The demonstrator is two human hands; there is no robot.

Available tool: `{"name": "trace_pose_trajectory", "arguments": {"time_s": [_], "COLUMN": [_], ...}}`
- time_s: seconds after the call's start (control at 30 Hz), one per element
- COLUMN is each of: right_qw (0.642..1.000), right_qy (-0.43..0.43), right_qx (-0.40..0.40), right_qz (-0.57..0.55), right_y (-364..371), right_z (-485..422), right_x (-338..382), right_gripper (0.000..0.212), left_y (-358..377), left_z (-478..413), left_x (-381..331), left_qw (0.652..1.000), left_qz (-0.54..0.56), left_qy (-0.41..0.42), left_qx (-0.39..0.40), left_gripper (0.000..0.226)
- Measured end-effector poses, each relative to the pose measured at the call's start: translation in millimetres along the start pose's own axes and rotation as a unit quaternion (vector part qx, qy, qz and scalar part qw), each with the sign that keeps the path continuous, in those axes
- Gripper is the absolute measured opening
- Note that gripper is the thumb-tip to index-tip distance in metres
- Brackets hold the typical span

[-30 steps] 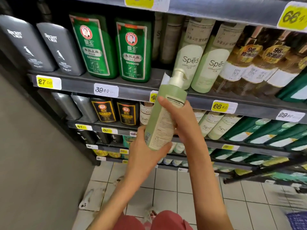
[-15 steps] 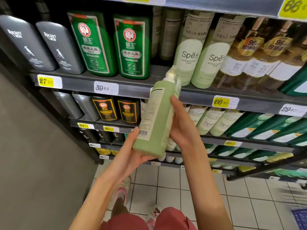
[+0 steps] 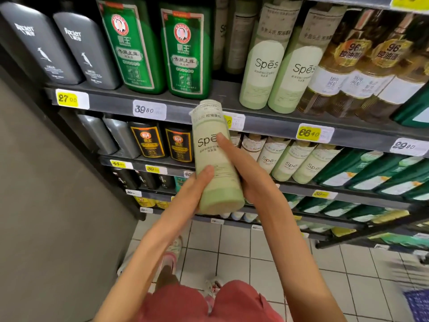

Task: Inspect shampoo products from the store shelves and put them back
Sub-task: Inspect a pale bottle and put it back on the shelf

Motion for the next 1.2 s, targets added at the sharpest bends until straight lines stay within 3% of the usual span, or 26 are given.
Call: {"name": "trace_pose_trajectory", "arguments": {"time_s": [0.13, 0.27, 0.43, 0.6, 0.73, 0.87, 0.97, 1.07, 1.2], "right_qw": [0.999, 0.995, 0.973, 0.953, 0.954, 0.951, 0.951, 0.951, 0.953], "right_qy": [0.011, 0.004, -0.124, -0.187, -0.161, -0.096, -0.002, 0.084, 0.099], "right_qx": [0.033, 0.063, 0.078, 0.099, 0.078, 0.037, -0.018, -0.077, -0.096], "right_qz": [0.042, 0.076, 0.178, 0.217, 0.242, 0.291, 0.308, 0.288, 0.270], "right_y": [-5.0, -16.5, -25.1, -22.1, -24.1, -27.8, -28.6, -31.9, -34.4], "right_z": [6.3, 16.9, 28.3, 38.5, 39.1, 38.0, 31.7, 28.8, 30.0], "right_x": [-9.6, -18.8, -26.4, -30.8, -29.5, -23.6, -24.1, -32.5, -41.4], "right_gripper": [0.047, 0.063, 0.064, 0.072, 0.069, 0.059, 0.070, 0.066, 0.061], "left_y": [-9.0, -17.9, -26.5, -32.0, -31.0, -27.1, -10.8, -0.1, 3.5], "left_z": [-3.6, -6.4, -17.1, -21.3, -12.2, 7.4, 17.4, 22.4, 26.1], "left_x": [10.2, 26.8, 37.5, 32.5, 30.8, 36.4, 36.3, 39.7, 43.6], "left_qw": [0.996, 0.994, 0.972, 0.948, 0.966, 0.985, 0.989, 0.990, 0.987], "left_qz": [-0.090, -0.101, -0.233, -0.302, -0.240, -0.166, -0.100, -0.015, 0.012], "left_qy": [0.006, 0.016, 0.045, 0.087, 0.092, 0.016, -0.045, -0.117, -0.146], "left_qx": [0.009, 0.033, 0.005, -0.044, -0.019, 0.046, 0.098, 0.076, 0.066], "left_gripper": [0.059, 0.046, 0.063, 0.055, 0.065, 0.083, 0.068, 0.059, 0.061]}}
Point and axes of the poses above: each hand's wrist, its own z-axis away from the middle knuckle, its own y-axis out of the palm, x = y × z, the point moved 6 cm from there along -z, towards the middle knuckle, and after that the axes turned 11 degrees about -z, right-handed, at the moved point
